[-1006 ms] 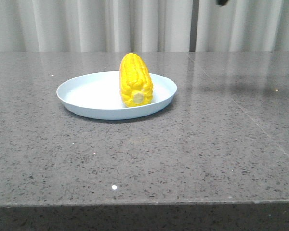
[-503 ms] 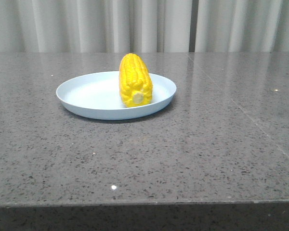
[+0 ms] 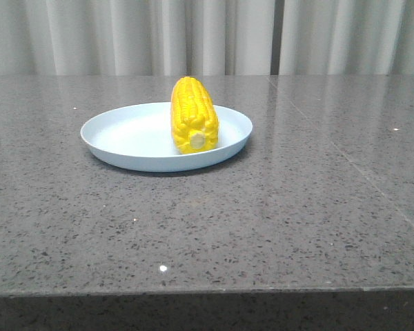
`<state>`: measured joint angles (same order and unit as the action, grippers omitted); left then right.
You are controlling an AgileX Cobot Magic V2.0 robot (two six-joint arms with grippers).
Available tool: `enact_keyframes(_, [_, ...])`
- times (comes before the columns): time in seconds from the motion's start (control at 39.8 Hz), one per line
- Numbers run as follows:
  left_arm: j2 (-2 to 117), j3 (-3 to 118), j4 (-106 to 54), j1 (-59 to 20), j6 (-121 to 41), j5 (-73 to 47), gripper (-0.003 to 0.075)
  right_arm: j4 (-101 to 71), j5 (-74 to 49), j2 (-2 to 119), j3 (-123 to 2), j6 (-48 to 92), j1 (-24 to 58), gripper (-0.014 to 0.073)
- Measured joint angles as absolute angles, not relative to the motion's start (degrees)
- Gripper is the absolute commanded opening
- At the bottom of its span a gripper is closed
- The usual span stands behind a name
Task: Place corn on plate with both arms
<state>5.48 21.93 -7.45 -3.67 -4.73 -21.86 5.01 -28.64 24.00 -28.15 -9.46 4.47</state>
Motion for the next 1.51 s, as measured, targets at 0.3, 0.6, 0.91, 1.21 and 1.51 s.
enact_keyframes(0.3, [5.5,21.9,-7.5,-3.7,-4.7,-21.9,-0.0020,5.2,-20.7,6.4,-17.6,-9.2,4.5,-0.0062])
enact_keyframes(0.6, [5.5,21.9,-7.5,-3.7,-4.7,-21.9,-0.0020,5.2,-20.2,5.4,-17.5,-9.2,4.5,-0.0062])
enact_keyframes(0.91, [5.5,21.9,-7.5,-3.7,-4.7,-21.9,-0.0020,5.2,-20.2,5.4,-17.5,-9.1,4.5,-0.0062])
enact_keyframes(1.21, [5.5,21.9,-7.5,-3.7,-4.7,-21.9,-0.0020,5.2,-20.2,5.4,-17.5,-9.1,4.5,-0.0062])
enact_keyframes(1.51, [5.3,21.2,-5.9,-3.7,-4.7,-20.5,-0.0020,5.2,-20.2,5.4,-17.5,-9.1,4.5,-0.0062])
